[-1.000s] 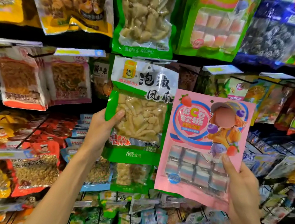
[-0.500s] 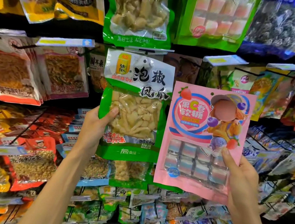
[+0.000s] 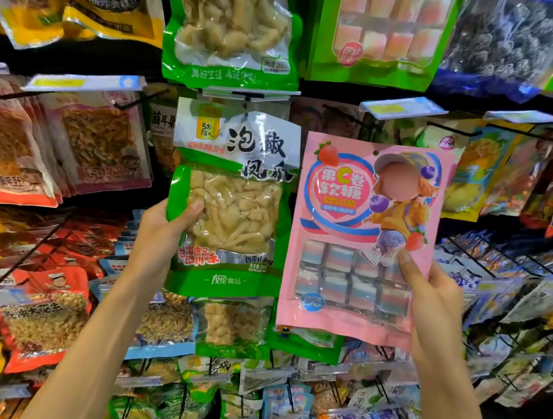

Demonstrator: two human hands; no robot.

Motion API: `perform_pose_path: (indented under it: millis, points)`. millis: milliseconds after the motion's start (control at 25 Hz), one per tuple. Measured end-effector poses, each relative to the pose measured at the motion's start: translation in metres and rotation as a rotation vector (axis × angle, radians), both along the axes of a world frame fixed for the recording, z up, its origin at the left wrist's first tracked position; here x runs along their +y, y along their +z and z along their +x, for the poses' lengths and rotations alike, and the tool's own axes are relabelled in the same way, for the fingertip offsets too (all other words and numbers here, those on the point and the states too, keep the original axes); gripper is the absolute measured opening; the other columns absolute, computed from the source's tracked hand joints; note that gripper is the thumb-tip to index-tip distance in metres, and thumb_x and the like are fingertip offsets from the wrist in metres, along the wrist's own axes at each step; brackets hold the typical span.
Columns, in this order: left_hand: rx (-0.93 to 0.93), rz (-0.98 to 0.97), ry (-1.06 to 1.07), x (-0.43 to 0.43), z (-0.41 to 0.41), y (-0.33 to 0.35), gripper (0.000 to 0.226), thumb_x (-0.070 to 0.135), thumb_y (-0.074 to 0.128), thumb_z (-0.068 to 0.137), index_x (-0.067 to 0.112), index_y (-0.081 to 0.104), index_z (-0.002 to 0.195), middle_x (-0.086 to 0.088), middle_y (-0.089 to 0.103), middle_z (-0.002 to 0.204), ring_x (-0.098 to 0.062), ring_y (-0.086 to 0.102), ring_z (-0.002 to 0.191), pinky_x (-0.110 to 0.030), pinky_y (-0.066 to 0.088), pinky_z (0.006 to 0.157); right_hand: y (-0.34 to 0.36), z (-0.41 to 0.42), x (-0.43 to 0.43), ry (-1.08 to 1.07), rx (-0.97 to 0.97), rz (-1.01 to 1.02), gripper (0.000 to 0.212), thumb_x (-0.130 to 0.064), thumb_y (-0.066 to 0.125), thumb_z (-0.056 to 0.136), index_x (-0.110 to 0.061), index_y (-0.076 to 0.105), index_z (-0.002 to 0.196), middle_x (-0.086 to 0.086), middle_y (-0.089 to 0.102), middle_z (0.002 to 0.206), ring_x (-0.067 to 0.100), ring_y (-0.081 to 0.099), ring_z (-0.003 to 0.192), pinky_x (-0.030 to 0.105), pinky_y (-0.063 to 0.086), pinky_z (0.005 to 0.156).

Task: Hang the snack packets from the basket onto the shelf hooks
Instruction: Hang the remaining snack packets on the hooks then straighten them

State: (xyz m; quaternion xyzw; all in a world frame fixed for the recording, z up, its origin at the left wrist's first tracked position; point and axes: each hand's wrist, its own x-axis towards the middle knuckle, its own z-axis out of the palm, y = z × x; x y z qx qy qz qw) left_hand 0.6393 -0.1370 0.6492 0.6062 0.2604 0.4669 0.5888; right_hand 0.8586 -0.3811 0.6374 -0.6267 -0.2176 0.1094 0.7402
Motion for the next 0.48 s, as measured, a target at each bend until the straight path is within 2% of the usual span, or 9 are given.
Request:
perform_pose_path:
  millis: [200, 360, 480]
  points:
    - [0.011, 0.024, 0.031, 0.010, 0.009, -0.002, 0.017, 0.029, 0.061, 0.093, 0.019, 0.068, 0.105, 0.004, 0.074, 0.101, -0.016, 0.068, 0.100, -0.035, 0.051, 0.090, 0.012, 0.021, 0.026, 0.032, -0.017, 0.054, 0.016, -0.030, 0.065, 0.092, -0.023, 0.072, 0.104, -0.010, 0.076, 0.098, 0.008, 0.068, 0.099, 0.029, 0.050, 0.086]
    - [0.019, 0.017, 0.056, 0.014, 0.019, -0.005, 0.019, 0.026, 0.059, 0.095, 0.013, 0.067, 0.107, 0.009, 0.074, 0.095, -0.006, 0.069, 0.091, -0.020, 0.051, 0.075, 0.015, 0.035, 0.035, 0.041, -0.017, 0.073, 0.025, -0.031, 0.065, 0.093, -0.016, 0.072, 0.111, -0.004, 0.075, 0.104, 0.014, 0.069, 0.102, 0.041, 0.052, 0.096]
    - [0.017, 0.003, 0.069, 0.019, 0.025, -0.008, 0.019, 0.027, 0.059, 0.095, 0.017, 0.067, 0.109, 0.005, 0.073, 0.104, -0.009, 0.069, 0.096, -0.026, 0.051, 0.082, 0.017, 0.042, 0.038, 0.029, -0.030, 0.060, 0.022, -0.031, 0.065, 0.092, -0.017, 0.074, 0.107, -0.005, 0.076, 0.099, 0.014, 0.070, 0.098, 0.042, 0.055, 0.090]
